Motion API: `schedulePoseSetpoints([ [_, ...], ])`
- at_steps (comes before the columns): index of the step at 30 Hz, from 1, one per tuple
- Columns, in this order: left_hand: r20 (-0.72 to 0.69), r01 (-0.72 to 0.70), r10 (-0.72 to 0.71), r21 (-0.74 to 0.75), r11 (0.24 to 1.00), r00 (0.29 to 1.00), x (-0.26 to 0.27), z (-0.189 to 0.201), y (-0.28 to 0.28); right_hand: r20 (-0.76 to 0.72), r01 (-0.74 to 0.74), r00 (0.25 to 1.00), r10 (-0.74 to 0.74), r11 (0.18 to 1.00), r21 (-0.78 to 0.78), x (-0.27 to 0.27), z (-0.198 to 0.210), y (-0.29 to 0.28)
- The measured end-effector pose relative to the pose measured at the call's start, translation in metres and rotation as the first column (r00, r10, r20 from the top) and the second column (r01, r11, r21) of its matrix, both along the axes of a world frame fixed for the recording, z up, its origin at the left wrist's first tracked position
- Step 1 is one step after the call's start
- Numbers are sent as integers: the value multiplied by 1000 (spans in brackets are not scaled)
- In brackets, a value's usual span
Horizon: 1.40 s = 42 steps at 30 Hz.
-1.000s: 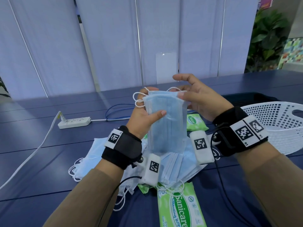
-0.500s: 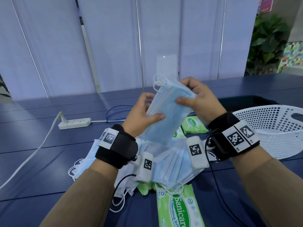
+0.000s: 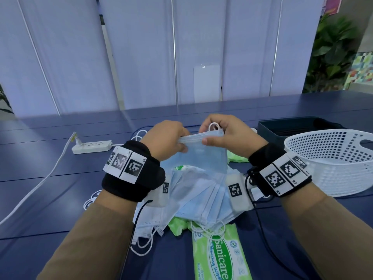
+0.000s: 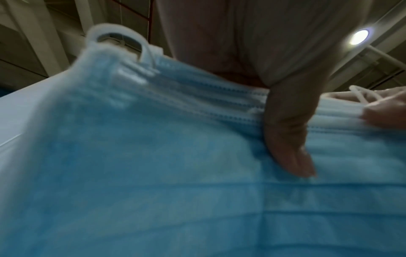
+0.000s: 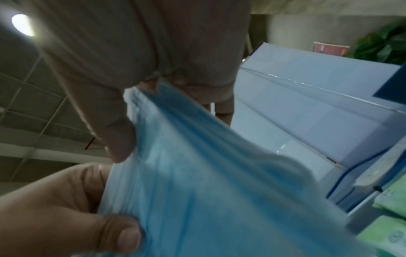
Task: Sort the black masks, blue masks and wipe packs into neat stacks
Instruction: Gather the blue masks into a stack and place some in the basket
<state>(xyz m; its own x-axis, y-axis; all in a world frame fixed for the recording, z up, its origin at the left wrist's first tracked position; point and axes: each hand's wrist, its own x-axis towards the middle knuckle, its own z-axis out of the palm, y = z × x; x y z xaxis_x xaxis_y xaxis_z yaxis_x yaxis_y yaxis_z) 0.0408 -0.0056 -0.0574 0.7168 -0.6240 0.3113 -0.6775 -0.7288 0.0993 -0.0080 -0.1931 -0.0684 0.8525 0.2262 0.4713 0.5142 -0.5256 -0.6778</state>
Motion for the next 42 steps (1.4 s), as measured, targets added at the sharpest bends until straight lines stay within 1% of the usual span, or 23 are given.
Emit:
schedulePoseSetpoints([
  [3, -34, -3, 3, 22, 1000, 999, 1, -1, 2, -37, 29, 999, -30, 999, -29, 2, 1, -6],
  [5, -40, -7, 9, 35, 999, 999, 2, -2, 3, -51, 24, 998, -28, 997, -75, 2, 2, -10],
  [8, -53, -10, 11, 36, 999, 999, 2, -2, 3, -70, 4, 998, -10, 997, -78, 3, 1, -12],
  [10, -57, -14, 16, 36, 999, 998, 1, -1, 3, -111, -22, 994, 23, 1000, 8, 4, 1, -13],
  [13, -66, -37, 40, 44, 998, 997, 6, -2, 8, -130, -64, 987, 91, 979, 195, 5, 3, -20],
  [16, -91, -53, 55, 21, 998, 994, 10, -3, 14, -109, -142, 973, 204, 899, 415, 5, 5, -26],
  [18, -105, -45, 43, -17, 999, 993, 12, -3, 16, -54, -230, 949, 309, 802, 551, 4, 5, -25],
  [20, -122, -42, 35, -51, 998, 992, 11, -2, 18, 18, -302, 920, 393, 676, 672, 3, 6, -22],
  [21, -130, -32, 23, -69, 997, 991, 12, -2, 19, 29, -300, 912, 408, 619, 726, 3, 7, -22],
  [22, -138, -25, 14, -80, 996, 990, 13, -2, 20, 15, -269, 917, 398, 592, 760, 3, 8, -22],
  [23, -146, -22, 8, -92, 995, 989, 14, -2, 23, -22, -211, 936, 352, 610, 763, 2, 8, -23],
  [24, -154, -29, 12, -106, 994, 988, 14, -2, 25, -63, -147, 959, 277, 672, 725, 3, 8, -25],
  [25, -165, -41, 20, -123, 992, 986, 16, -2, 29, -94, -81, 979, 182, 768, 636, 3, 8, -26],
  [26, -180, -58, 33, -140, 988, 983, 18, -2, 32, -111, -20, 990, 87, 865, 502, 1, 8, -26],
  [27, -196, -76, 43, -161, 984, 980, 21, -3, 37, -125, 27, 992, 19, 935, 355, -2, 9, -25],
  [28, -206, -94, 56, -178, 979, 977, 23, -3, 40, -136, 54, 990, -24, 974, 221, -5, 10, -24],
  [29, -217, -99, 57, -186, 977, 975, 24, -2, 42, -147, 58, 988, -40, 991, 118, -7, 10, -23],
  [32, -252, -80, 31, -190, 979, 967, 23, -1, 42, -168, 7, 986, -18, 998, -68, -10, 10, -10],
  [33, -254, -58, 9, -185, 981, 967, 22, -1, 40, -152, 8, 988, -31, 989, -150, -9, 9, -4],
  [35, -249, -23, -22, -177, 984, 968, 21, 0, 38, -70, 85, 991, -113, 942, -325, -8, 7, 5],
  [37, -245, -20, -23, -169, 985, 969, 23, -1, 39, -45, 154, 982, -182, 920, -360, -7, 6, 4],
  [40, -265, -24, -21, -166, 986, 964, 27, -4, 43, -26, 184, 978, -205, 922, -340, -8, 12, -5],
  [42, -266, -32, -17, -179, 983, 964, 31, -7, 46, -10, 188, 980, -198, 944, -270, -9, 17, -13],
])
